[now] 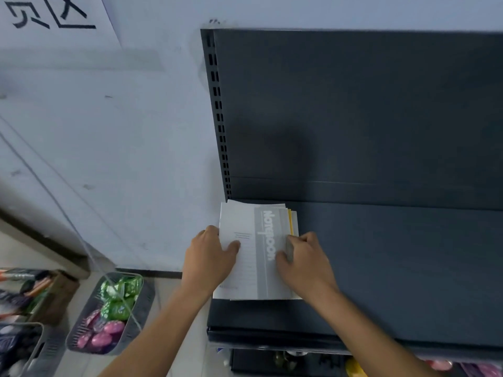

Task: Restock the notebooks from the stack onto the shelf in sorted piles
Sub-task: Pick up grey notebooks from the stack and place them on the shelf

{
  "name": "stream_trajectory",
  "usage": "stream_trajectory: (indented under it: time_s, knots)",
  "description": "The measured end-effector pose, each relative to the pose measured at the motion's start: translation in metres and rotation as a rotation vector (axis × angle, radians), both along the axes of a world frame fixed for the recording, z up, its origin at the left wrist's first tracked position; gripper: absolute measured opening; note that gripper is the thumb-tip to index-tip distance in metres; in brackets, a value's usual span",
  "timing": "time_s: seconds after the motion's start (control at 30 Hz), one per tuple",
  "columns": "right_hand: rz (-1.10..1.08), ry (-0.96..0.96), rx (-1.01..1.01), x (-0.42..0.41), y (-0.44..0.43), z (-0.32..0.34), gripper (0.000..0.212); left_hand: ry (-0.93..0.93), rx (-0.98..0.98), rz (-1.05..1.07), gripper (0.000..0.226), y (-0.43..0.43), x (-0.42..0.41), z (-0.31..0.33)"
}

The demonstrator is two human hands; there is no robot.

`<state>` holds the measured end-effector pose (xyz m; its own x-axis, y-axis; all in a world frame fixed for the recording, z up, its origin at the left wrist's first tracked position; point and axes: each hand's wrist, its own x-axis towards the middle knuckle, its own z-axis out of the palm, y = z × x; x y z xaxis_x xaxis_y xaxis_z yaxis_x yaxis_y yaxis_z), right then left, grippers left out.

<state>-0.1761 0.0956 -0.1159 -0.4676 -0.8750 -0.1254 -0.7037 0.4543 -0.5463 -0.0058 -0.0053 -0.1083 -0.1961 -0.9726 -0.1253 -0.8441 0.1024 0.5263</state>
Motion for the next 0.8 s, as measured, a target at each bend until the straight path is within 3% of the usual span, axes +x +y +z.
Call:
stream_trajectory:
  time_s: [0.43, 0.53, 0.67, 0.8]
  knots:
    - [0.105, -0.018, -0.083, 0.013, -0.001, -0.003, 0.025, 0.102, 0.079, 0.096, 0.02, -0.003, 0.013, 0.017]
    - [0.05, -0.041, -0.109, 0.015, 0.0, -0.003, 0.009, 0.108, 0.086, 0.074, 0.02, -0.002, 0.012, 0.02]
    - [-0.02, -0.022, -0.09, 0.013, 0.0, -0.005, 0.023, 0.13, 0.113, 0.077, 0.018, 0.0, 0.008, 0.019]
    - [0.004, -0.092, -0.089, 0.012, -0.001, -0.006, 0.015, 0.148, 0.105, 0.112, 0.02, 0.004, 0.004, 0.016]
